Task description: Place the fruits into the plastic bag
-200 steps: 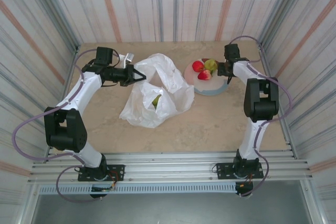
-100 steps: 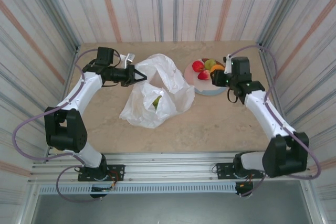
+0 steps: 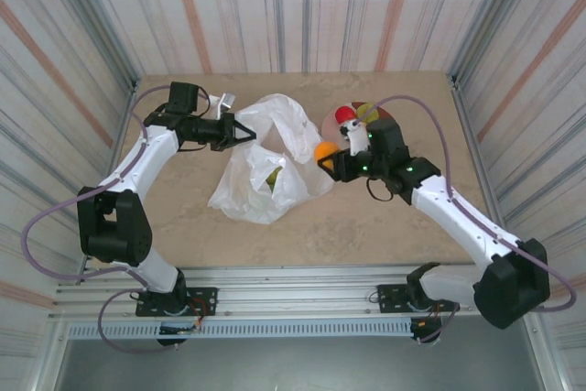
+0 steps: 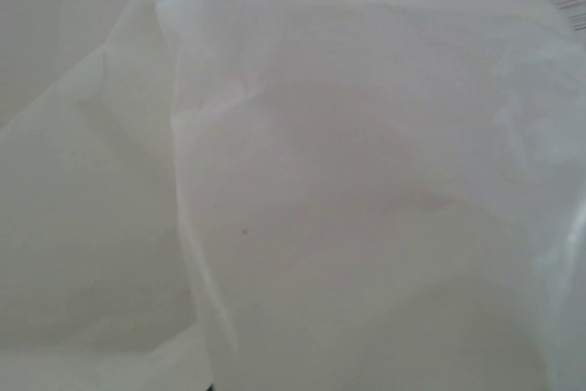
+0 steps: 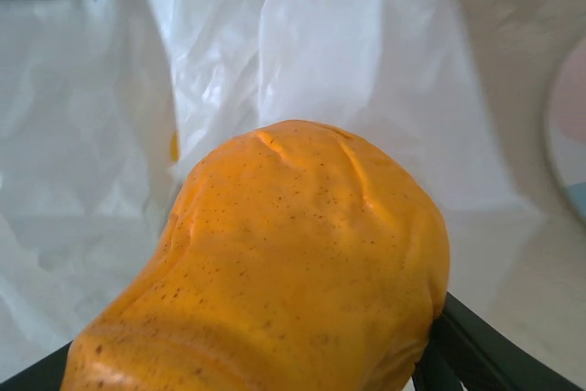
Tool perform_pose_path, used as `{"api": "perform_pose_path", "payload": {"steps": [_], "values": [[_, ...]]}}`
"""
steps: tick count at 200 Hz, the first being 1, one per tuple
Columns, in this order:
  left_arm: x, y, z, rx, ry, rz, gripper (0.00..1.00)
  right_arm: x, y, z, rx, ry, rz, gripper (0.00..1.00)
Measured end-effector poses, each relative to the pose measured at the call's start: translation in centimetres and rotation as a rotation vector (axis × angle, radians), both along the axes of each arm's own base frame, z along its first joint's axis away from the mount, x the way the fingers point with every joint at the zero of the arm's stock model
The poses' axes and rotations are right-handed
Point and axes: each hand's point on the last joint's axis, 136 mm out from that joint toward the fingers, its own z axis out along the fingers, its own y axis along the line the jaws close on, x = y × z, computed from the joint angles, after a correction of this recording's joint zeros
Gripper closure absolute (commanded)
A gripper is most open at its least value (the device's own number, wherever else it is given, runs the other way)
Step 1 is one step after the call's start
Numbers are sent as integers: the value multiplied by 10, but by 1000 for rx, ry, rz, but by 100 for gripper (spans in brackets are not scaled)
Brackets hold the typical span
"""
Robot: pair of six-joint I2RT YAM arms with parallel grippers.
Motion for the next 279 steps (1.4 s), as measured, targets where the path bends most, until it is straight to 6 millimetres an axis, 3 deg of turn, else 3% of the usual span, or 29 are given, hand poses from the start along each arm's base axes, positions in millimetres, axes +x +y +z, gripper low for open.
{"api": "perform_pose_path", "payload": {"steps": [49,109,145,188,279], "values": [[0,0,0,-1,1,0,100,-12,35,-51,-62,113,147,47],[-1,-2,0,-2,1,-3,100,-12,72,-57,-45,112,241,47],[-2,-4,0,-2,2,-10,100,5,103,-63,-60,61,212,46],[-2,-5,0,-4,5,-10,100,36,132,-70,-33,29,56,43],[-3,-6,1,-10,8,-14,100,76,153,-88,-51,-17,-223,32]]}}
